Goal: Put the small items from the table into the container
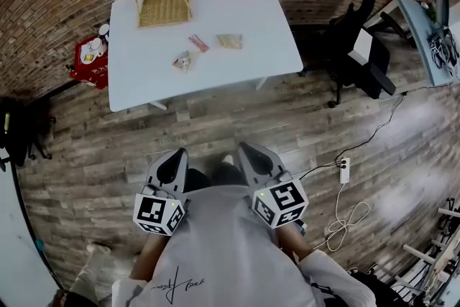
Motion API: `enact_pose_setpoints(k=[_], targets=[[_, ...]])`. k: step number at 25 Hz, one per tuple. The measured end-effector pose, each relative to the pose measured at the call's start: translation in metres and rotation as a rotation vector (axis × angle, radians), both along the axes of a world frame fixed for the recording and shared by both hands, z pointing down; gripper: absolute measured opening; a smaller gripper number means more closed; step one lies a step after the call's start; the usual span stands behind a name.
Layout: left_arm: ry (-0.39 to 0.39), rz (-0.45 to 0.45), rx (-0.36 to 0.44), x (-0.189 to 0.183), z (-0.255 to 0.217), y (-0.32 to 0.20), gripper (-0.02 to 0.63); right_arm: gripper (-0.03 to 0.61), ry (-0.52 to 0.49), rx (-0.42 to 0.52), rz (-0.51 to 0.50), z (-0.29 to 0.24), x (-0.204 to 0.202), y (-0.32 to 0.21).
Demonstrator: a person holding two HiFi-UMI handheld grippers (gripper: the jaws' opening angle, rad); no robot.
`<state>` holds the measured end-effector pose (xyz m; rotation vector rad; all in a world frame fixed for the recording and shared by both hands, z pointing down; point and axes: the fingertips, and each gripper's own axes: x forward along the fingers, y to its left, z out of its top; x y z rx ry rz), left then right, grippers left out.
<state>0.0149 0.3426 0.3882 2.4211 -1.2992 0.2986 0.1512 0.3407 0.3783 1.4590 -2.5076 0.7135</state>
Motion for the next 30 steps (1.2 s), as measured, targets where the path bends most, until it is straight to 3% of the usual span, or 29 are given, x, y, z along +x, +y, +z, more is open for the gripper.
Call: enact_pose_setpoints(k=[14,19,30], targets=[[0.018,0.024,0.0,0.024,0.001,-0.019,0.008,0.021,0.011,-0.006,-0.01,0.004,0.015,-0.01],[0.035,0.028,0.015,0.025,-0.002,-0.037,0.008,0.021,0.02,-0.008,-0.005,0.001,0.017,-0.027],[0.015,0.052,-0.031,0.012,0.013,-0.096,0.008,0.021,0.045,-0.035,-0.005,0.006,0.003,-0.081]])
